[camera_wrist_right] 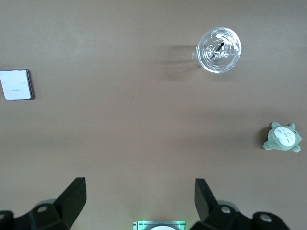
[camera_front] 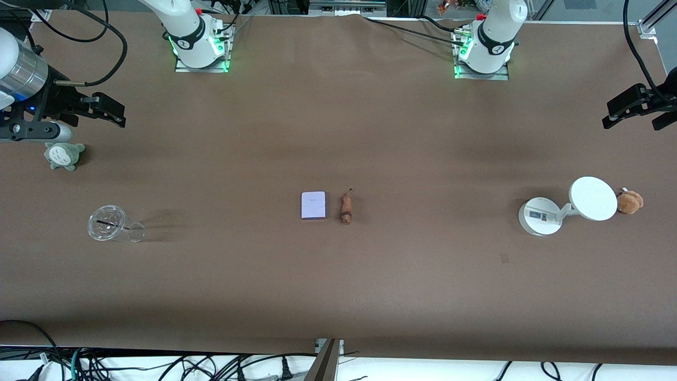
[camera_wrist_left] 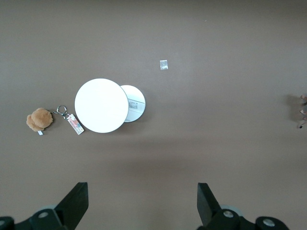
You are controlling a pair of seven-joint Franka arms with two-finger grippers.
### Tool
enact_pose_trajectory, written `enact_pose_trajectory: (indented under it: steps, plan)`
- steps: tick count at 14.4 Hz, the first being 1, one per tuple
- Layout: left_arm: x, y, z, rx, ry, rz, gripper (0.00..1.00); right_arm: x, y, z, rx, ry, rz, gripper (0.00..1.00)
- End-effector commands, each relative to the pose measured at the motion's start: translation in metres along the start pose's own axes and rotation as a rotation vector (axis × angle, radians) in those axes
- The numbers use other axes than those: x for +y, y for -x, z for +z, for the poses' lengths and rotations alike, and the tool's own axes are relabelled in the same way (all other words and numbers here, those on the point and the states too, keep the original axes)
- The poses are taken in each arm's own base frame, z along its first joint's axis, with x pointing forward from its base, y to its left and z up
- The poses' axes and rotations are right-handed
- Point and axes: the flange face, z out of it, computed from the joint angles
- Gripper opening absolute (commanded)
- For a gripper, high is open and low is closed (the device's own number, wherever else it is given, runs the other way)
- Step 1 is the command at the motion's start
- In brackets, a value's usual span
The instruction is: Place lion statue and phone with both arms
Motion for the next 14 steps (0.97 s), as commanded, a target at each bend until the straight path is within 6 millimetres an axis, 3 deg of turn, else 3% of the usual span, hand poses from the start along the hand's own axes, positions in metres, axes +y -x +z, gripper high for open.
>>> enact_pose_trajectory:
  steps: [1, 14]
  plan:
    - [-0.0002, -0.0026, -0.0063, 0.000, -0.013, 0.032, 1.00, 0.0006, -0.0006, -0.0057, 0.008, 0.007, 0.014, 1.00]
    - [0.0039, -0.0027, -0.0068, -0.001, -0.015, 0.038, 1.00, 0.0017, -0.0014, -0.0050, 0.008, 0.010, 0.003, 1.00]
